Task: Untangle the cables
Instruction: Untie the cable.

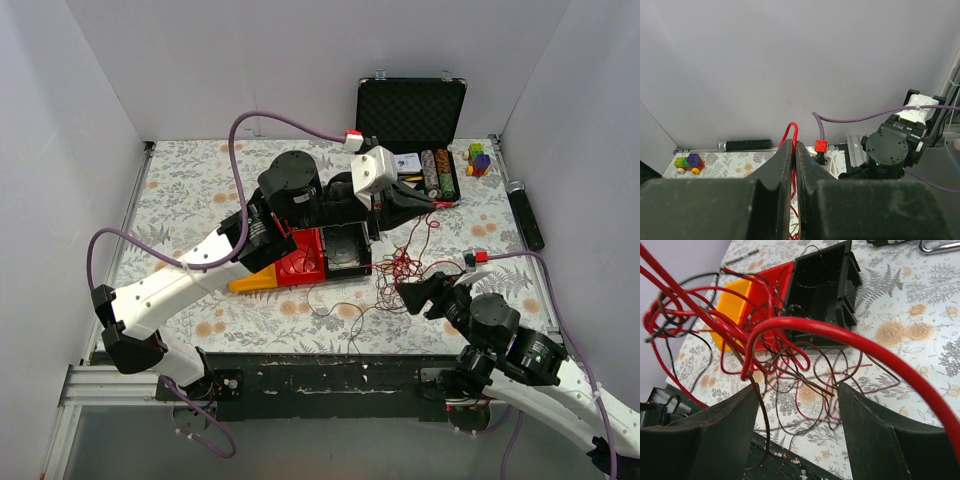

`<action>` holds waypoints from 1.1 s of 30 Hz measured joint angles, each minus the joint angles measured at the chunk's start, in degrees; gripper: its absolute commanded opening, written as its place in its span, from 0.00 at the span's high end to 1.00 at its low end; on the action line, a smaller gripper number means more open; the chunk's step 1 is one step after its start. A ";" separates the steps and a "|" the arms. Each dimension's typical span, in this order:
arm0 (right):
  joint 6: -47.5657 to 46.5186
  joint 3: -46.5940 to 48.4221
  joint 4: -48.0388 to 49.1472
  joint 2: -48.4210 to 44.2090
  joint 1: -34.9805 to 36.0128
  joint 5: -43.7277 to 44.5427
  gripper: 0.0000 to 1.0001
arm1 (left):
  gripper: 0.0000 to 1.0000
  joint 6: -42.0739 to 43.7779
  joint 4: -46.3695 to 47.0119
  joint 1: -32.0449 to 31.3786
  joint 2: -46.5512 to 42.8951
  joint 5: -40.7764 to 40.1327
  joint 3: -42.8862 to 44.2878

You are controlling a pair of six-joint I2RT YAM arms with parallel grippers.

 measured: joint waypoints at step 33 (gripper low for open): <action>-9.22 12.17 1.40 1.29 0.00 -21.07 0.15 | 1.00 21.86 -3.26 0.00 -14.45 -9.84 -21.44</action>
